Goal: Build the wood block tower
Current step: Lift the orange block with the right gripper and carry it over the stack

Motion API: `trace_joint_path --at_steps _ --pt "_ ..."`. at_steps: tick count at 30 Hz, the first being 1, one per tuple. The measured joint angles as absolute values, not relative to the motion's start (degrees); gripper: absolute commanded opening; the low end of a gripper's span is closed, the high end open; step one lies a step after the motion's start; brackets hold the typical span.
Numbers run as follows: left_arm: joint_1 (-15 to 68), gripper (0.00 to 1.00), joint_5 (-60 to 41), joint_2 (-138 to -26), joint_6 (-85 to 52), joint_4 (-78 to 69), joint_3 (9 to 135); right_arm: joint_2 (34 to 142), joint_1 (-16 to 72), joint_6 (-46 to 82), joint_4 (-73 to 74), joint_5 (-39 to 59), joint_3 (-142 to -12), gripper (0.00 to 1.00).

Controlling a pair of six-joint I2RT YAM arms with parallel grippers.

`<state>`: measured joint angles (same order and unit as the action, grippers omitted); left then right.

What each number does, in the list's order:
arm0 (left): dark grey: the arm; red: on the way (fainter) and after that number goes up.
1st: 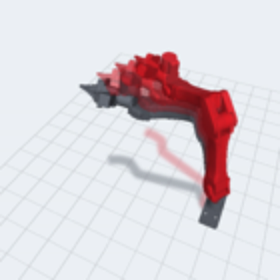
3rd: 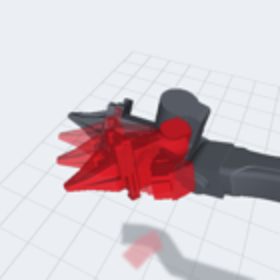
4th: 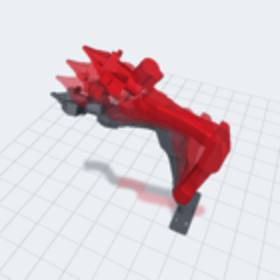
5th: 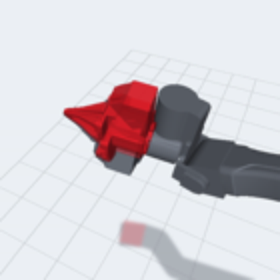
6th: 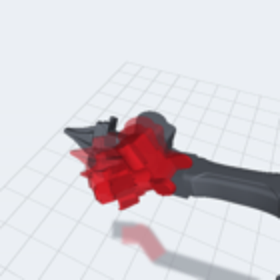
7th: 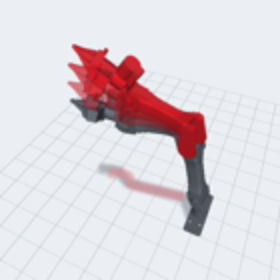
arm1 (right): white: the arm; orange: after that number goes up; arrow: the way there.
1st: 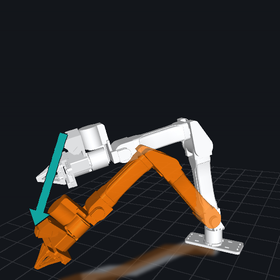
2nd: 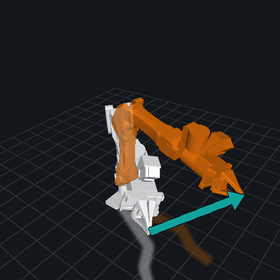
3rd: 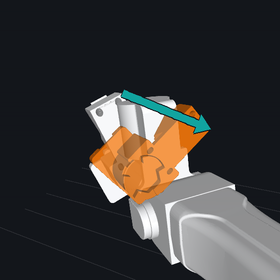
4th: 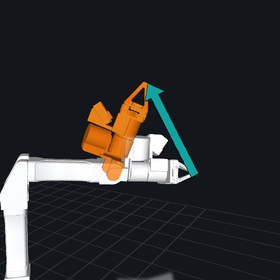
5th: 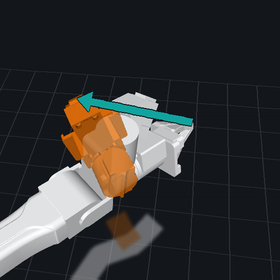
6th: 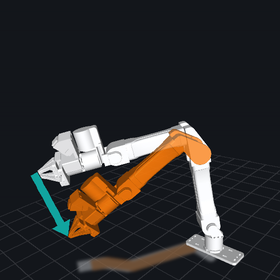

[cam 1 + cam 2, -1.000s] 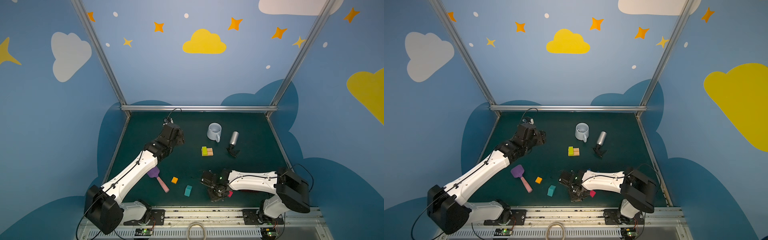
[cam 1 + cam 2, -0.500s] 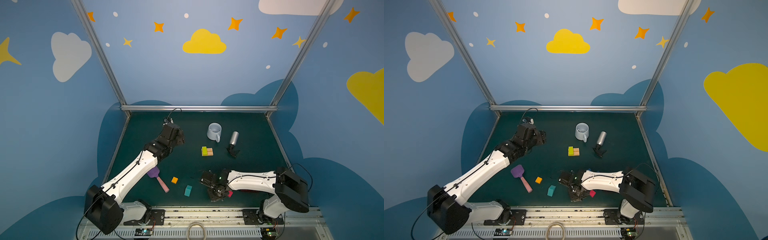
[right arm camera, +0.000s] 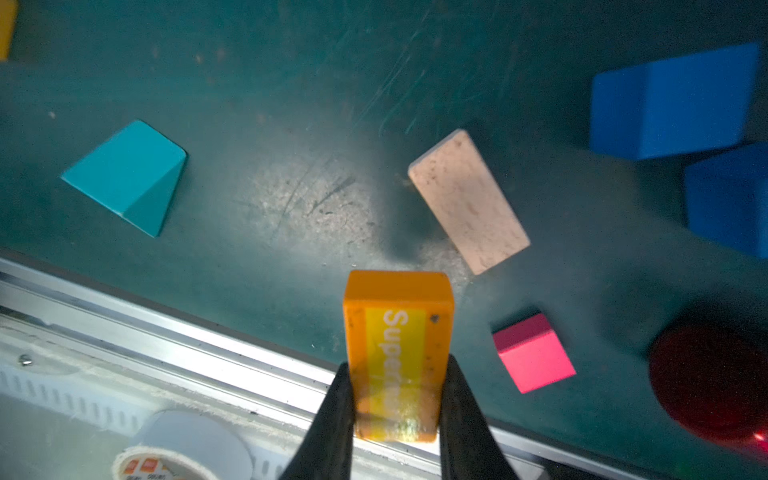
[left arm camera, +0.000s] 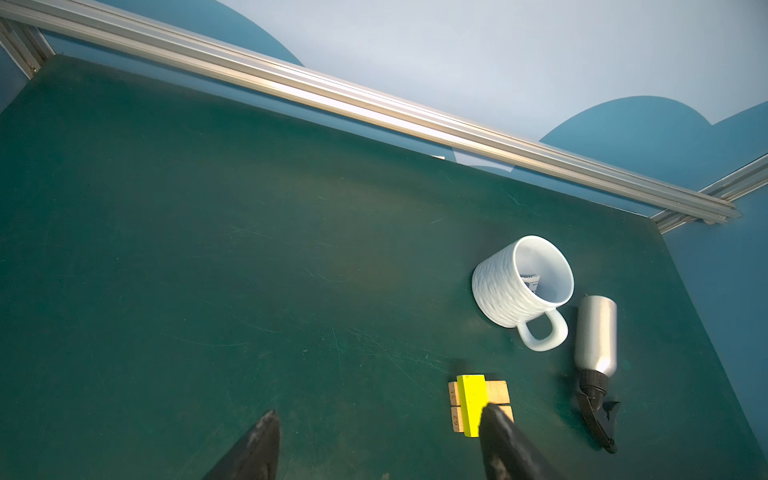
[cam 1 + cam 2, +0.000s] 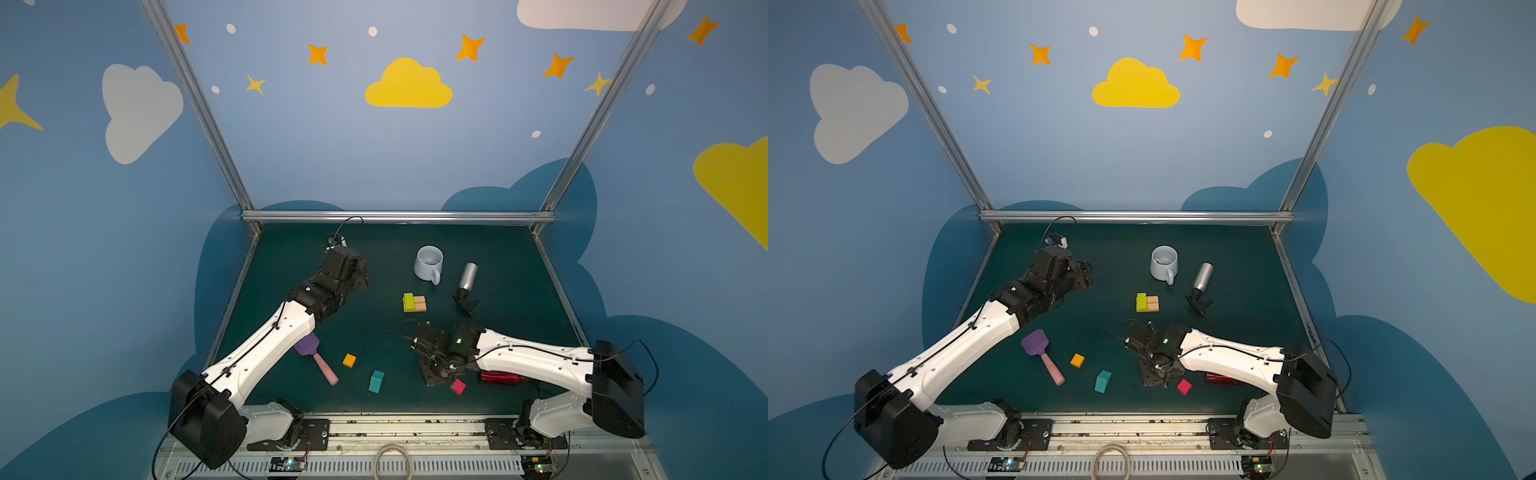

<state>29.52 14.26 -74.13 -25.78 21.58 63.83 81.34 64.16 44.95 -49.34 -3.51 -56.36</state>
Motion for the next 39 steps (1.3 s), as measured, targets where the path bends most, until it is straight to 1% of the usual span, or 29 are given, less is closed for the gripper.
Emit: trace_joint_path --at_steps 7,12,14,18,31,39 --pt "29.19 0.74 14.15 -74.13 -25.74 20.91 63.44 79.05 56.05 40.84 -51.55 -5.63 -59.46 0.17" --pt "28.42 0.73 13.21 -74.54 -25.74 20.29 62.61 79.68 52.47 37.41 -51.18 -7.09 -63.26 0.16" --pt "27.88 0.73 12.23 -75.16 -25.8 19.86 62.61 81.12 51.24 36.07 -50.63 -7.53 -64.88 0.15" --pt "26.59 0.72 9.23 -76.55 -26.35 18.9 62.61 85.91 48.66 33.67 -49.01 -8.1 -67.68 0.1" --pt "24.71 0.69 3.57 -83.13 -27.16 18.22 62.81 99.48 44.66 28.14 -44.18 -9.43 -77.32 0.1" --pt "24.29 0.67 0.86 -87.15 -27.27 18.72 66.37 105.32 42.7 25.67 -43.2 -8.6 -80.93 0.09"
